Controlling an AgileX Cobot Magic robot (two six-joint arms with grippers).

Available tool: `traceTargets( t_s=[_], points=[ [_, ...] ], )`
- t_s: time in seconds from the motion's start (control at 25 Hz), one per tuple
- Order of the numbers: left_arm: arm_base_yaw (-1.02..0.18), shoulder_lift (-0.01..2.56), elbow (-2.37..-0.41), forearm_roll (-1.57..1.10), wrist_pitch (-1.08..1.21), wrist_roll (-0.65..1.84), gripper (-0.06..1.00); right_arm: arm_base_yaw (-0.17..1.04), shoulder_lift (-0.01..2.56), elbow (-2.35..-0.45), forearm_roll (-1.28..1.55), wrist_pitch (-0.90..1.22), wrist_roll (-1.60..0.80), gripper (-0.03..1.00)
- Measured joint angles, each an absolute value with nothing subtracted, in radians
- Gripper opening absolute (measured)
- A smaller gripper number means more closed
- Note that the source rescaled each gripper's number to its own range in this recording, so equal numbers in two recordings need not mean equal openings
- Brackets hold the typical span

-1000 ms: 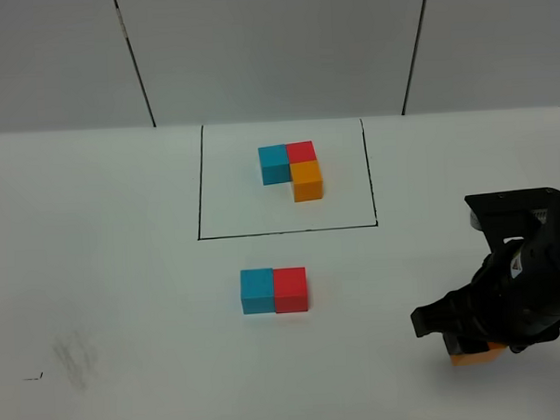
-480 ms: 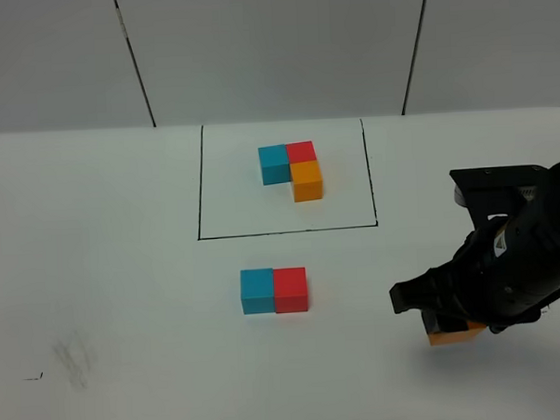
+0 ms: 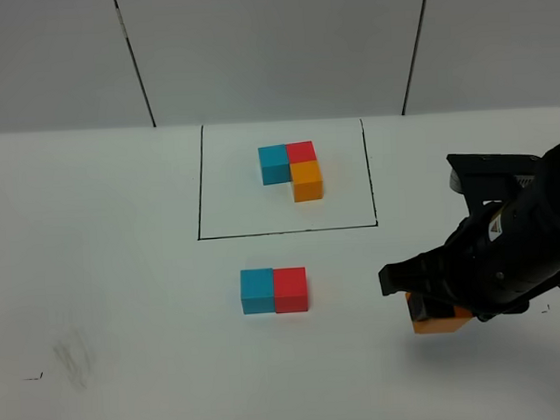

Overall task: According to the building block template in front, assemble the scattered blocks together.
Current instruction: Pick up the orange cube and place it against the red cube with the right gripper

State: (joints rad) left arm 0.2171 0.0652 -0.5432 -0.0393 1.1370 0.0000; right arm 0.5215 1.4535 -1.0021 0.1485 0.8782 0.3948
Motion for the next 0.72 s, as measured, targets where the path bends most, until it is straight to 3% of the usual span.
traceTargets(
  t_s=[0.28,0.72],
  points=[
    [0.217,0.065,-0.543,-0.039,1.137,0.0,0.61,0.521,1.454,-1.003,0.195,0.913,0.41,0.0],
    [0.217,0.065,-0.543,-0.039,1.137,0.0,0.61,0.584,1.454,-1.06,-0.02,1.094,0.651,0.0]
  ],
)
